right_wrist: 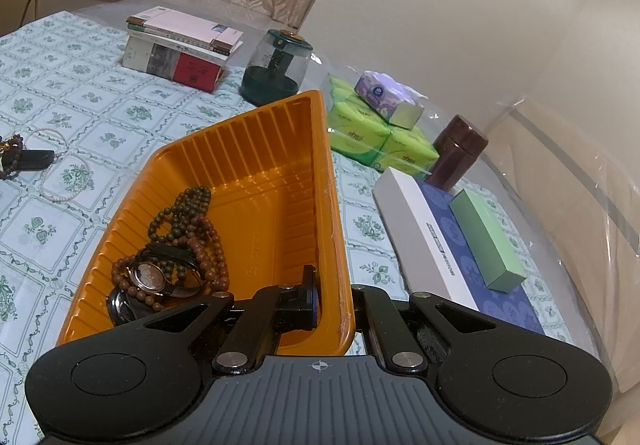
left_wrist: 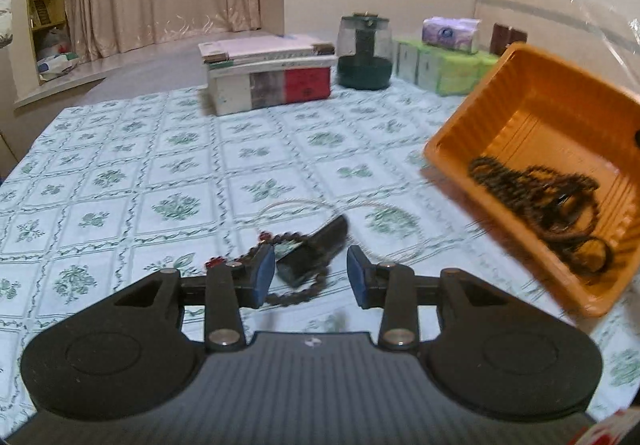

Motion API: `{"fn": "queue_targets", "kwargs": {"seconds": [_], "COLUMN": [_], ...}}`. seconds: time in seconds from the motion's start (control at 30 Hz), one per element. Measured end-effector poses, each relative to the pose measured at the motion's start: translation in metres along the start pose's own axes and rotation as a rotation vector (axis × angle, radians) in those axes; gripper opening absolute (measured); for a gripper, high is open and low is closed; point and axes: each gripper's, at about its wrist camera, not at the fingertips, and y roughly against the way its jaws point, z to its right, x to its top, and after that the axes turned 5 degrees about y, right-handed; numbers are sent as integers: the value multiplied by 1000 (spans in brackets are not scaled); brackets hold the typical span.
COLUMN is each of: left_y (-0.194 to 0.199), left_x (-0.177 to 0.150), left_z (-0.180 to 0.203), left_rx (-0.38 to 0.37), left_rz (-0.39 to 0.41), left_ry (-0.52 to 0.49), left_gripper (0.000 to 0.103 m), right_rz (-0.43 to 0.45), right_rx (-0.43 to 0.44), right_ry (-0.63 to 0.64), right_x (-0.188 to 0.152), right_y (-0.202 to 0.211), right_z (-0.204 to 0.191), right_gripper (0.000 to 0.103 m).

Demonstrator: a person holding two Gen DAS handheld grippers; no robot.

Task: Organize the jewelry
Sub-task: 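Open the left gripper over the tray and return to the jewelry, then grasp the red and gold bead bracelet with the left gripper and lift it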

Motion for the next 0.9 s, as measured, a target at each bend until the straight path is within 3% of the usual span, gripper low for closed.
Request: {"fn": "queue_targets", "kwargs": {"seconds": [0.23, 0.53, 0.77, 0.9], "left_y": [-23, -44, -33, -35], "left_x": [-12, -19, -17, -10], "left_z": [10, 28, 12, -6], "left_rx": [34, 50, 77, 100], "left_rz": [-42, -67, 0, -1], "left_ry": [-84, -201, -162, -144], "left_gripper": [42, 42, 41, 32], "right_rz": [-2, -3, -3, -2], "right_rx": [-3, -3, -2, -3], "right_ry": [4, 5, 5, 6], "right_x": [0, 0, -1, -1], "right_y": [0, 0, -1, 0], "right_z": [0, 1, 2, 2], "right_gripper": [4, 4, 4, 4]}}
